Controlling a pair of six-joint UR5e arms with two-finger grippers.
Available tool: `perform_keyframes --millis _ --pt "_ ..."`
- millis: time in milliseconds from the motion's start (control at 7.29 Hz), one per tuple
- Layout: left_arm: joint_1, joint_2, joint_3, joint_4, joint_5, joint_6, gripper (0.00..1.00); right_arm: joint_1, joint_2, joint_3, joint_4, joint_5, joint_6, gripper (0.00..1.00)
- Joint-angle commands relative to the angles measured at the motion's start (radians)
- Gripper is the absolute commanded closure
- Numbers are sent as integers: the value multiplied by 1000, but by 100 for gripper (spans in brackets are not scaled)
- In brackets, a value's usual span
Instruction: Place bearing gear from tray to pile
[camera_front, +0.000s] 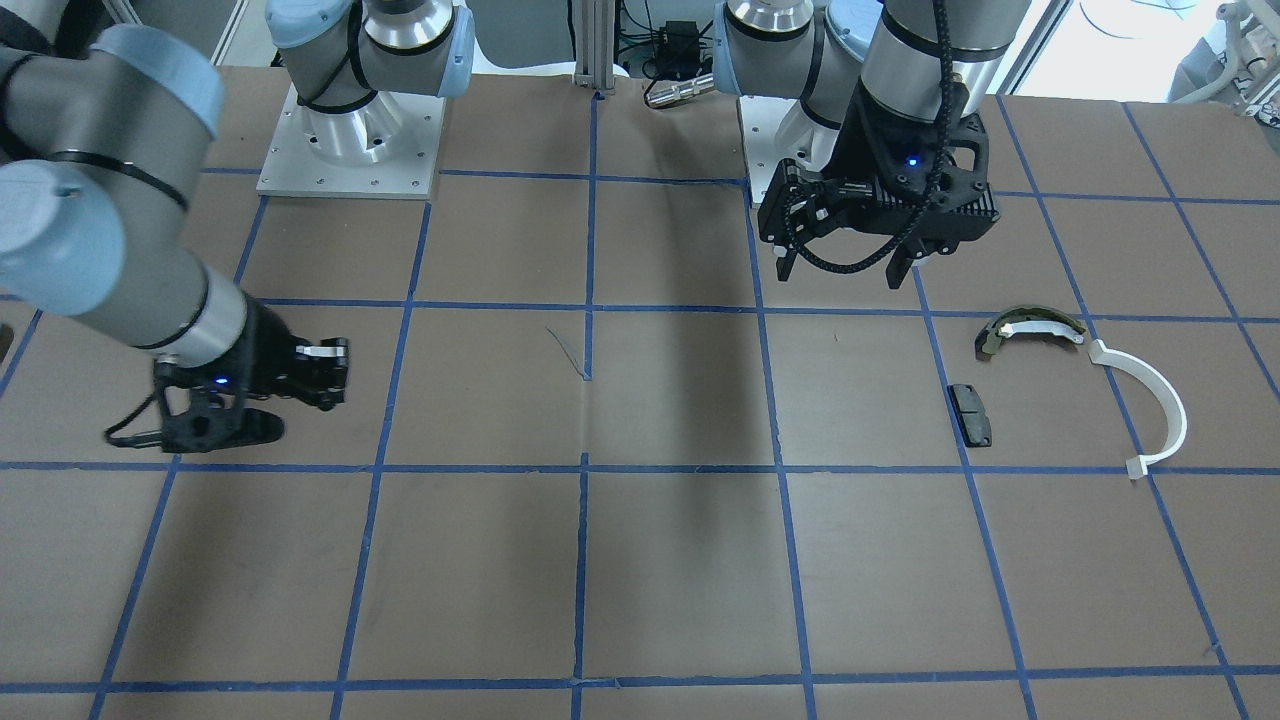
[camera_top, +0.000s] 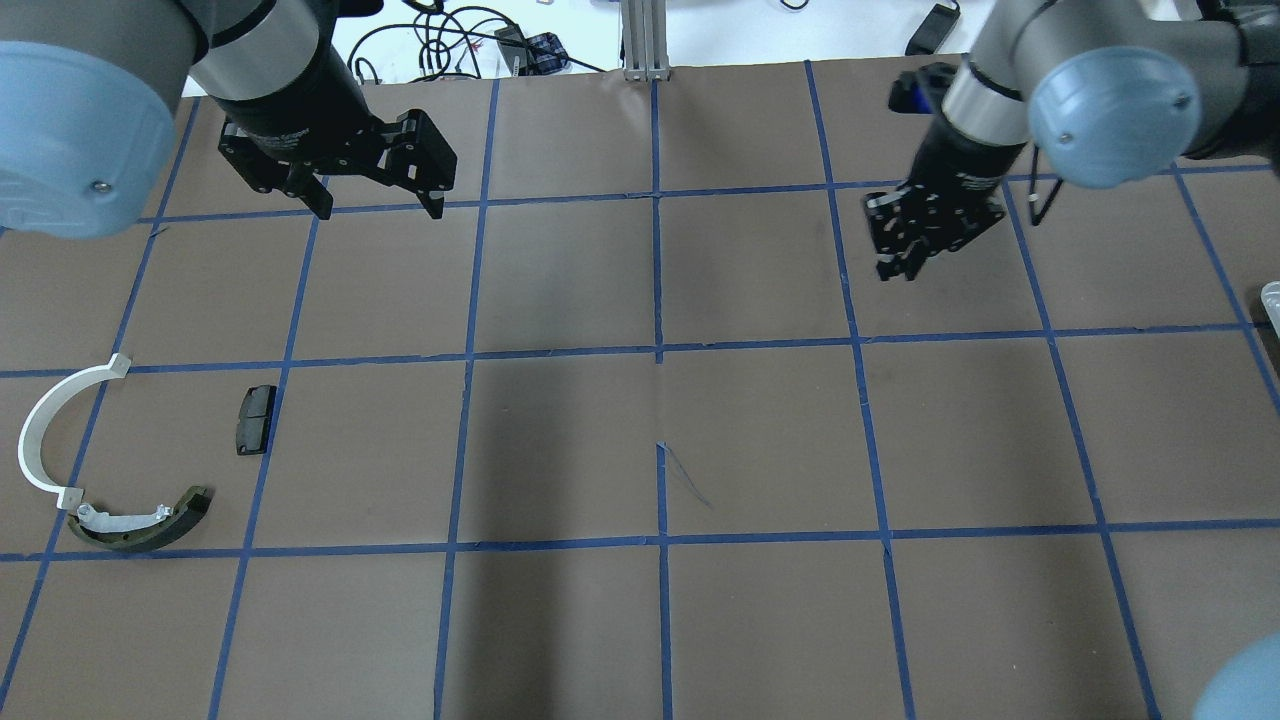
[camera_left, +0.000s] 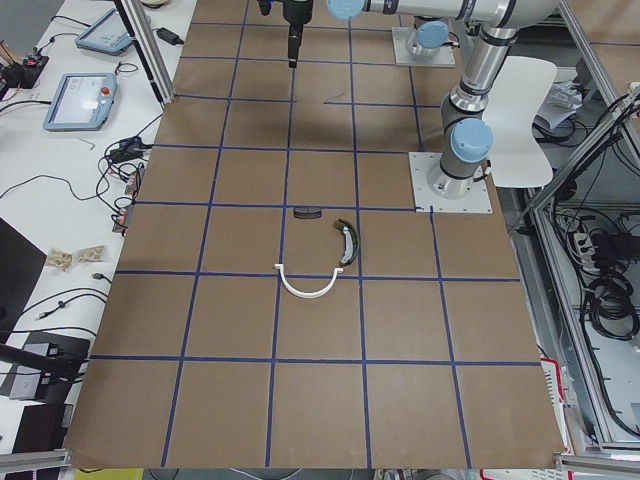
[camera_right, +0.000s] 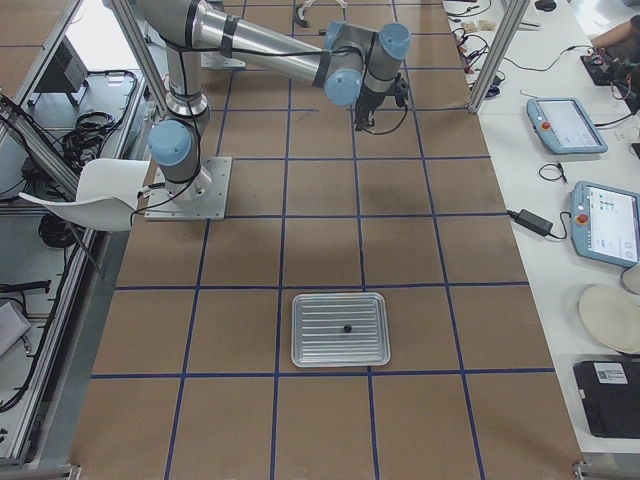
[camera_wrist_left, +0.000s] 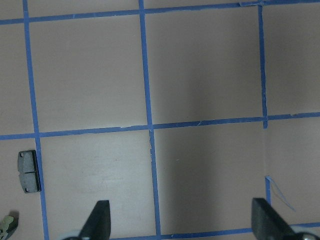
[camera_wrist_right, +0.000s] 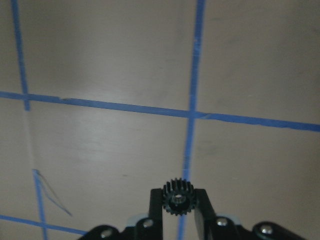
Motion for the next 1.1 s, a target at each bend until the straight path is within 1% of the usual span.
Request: perform_keyframes --millis 0,274,411,549,686,823,960 --pt "0 0 0 -2 0 0 0 228 47 28 -145 71 351 100" --pt "0 0 0 0 0 0 0 394 134 118 -360 71 547 100" --pt "0 -1 0 0 0 -2 0 431 156 164 -446 71 598 100" --pt "0 0 0 -2 0 0 0 443 158 180 -477 73 608 100" --pt "-3 -6 0 0 -1 -2 0 448 159 186 -479 71 608 89" --pt "-6 -12 0 -2 -3 -3 0 447 158 194 -481 65 607 17" --pt "-7 1 -17 -2 -3 0 0 445 152 186 -494 56 593 0"
